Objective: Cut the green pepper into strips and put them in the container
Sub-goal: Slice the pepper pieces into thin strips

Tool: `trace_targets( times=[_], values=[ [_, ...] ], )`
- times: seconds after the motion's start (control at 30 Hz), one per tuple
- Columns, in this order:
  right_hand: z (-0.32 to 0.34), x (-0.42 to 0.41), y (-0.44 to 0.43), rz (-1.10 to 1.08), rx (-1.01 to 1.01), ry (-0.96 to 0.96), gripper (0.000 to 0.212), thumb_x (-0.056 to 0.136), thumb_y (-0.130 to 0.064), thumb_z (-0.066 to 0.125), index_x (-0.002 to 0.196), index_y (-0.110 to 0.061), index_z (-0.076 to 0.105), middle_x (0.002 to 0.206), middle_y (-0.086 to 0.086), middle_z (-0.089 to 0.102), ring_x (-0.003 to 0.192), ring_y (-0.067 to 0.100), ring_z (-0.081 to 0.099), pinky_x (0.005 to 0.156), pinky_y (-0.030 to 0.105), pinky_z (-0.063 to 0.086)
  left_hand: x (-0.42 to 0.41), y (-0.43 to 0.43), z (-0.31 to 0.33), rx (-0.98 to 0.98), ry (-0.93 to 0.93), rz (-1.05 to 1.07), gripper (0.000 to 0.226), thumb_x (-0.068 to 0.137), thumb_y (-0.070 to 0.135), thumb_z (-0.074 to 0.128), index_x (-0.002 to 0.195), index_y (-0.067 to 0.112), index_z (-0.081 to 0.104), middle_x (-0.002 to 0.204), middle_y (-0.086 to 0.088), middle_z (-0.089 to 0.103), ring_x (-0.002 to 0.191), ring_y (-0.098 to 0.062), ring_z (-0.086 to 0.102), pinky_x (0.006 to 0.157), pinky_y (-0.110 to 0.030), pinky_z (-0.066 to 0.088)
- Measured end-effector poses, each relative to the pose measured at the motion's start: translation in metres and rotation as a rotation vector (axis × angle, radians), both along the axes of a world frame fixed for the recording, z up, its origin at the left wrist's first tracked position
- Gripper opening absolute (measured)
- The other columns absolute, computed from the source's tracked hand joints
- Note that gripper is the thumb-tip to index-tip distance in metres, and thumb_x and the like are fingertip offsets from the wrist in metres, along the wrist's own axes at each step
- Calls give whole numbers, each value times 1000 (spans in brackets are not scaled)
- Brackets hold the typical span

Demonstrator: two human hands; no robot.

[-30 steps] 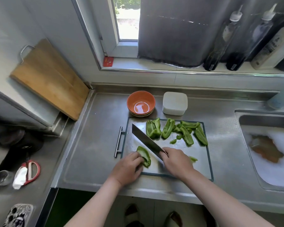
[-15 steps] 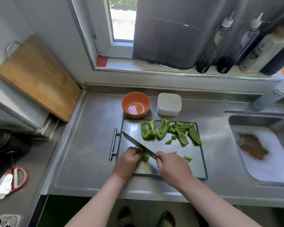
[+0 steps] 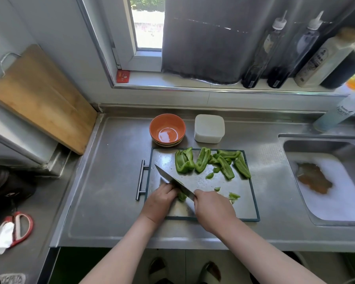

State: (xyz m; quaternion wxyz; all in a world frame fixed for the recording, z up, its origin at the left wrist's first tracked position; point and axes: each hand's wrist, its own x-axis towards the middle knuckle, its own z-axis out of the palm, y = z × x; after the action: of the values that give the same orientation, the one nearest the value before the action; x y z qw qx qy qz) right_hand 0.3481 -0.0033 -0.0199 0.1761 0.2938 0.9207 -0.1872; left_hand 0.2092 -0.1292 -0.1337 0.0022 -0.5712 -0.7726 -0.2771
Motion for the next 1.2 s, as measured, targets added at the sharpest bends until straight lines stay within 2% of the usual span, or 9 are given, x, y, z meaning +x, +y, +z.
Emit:
trace_targets(
  times=[0.17,0.4,0.5,0.67,0.8,0.93,1.0,1.1,1.2],
  values=[
    [-4,0,2,-48,-41,-17,14,97,-15,39,89,-23,48,79,1,55,66,22,49,49,32,28,-4,-2,-2,-37,17,-35,24,75,-1,75,94,13,69,95,-3,65,83,-18,55,64,-33,54],
    [-17,9,-1,-38,-52,35,16,102,-21,34,92,-21,46,75,0,53,67,26,52,56,36,36,-3,-4,-2,-22,26,-94,31,72,0,80,98,13,72,101,-3,68,89,-19,60,72,-30,57],
    [-22,14,-3,-40,-65,39,17,104,-23,33,92,-21,46,76,1,55,66,27,52,56,36,37,-3,-4,-5,-12,34,-107,31,72,1,79,99,13,72,102,-4,69,91,-21,63,73,-33,58],
    [-35,-5,-2,-49,-109,43,17,103,-23,34,96,-19,49,85,6,60,77,31,58,64,39,45,-5,-5,-13,-34,40,-86,20,87,8,59,102,14,71,102,-3,67,90,-22,62,71,-35,56],
    [-38,-18,2,-74,-142,66,22,105,-29,34,106,-19,54,94,9,66,84,31,60,69,39,48,-5,-6,-9,-48,33,-85,19,88,9,55,100,14,69,101,-2,66,87,-20,59,70,-33,53],
    [-37,-8,6,-122,-157,77,25,106,-35,36,105,-19,56,88,4,61,77,26,52,65,35,39,-7,-8,-5,-55,35,-98,19,86,4,64,101,14,69,100,-2,65,88,-19,59,73,-31,54],
    [-36,-6,7,-148,-149,83,25,105,-35,37,105,-20,57,89,4,63,77,24,52,66,34,40,-8,-10,-1,-54,29,-106,26,80,0,74,101,14,69,98,-2,64,87,-18,59,73,-28,54],
    [-33,-9,8,-144,-161,72,26,105,-35,37,107,-22,59,96,5,67,79,24,53,66,34,40,-10,-18,1,-68,30,-126,30,76,2,78,101,15,70,99,-1,65,88,-16,60,73,-23,53],
    [-25,-8,16,-170,-234,84,23,104,-38,40,98,-27,60,90,0,67,80,23,59,62,34,40,-19,-23,2,-88,-45,-45,29,78,6,80,102,17,70,104,0,65,92,-14,62,74,-25,58]
  ],
)
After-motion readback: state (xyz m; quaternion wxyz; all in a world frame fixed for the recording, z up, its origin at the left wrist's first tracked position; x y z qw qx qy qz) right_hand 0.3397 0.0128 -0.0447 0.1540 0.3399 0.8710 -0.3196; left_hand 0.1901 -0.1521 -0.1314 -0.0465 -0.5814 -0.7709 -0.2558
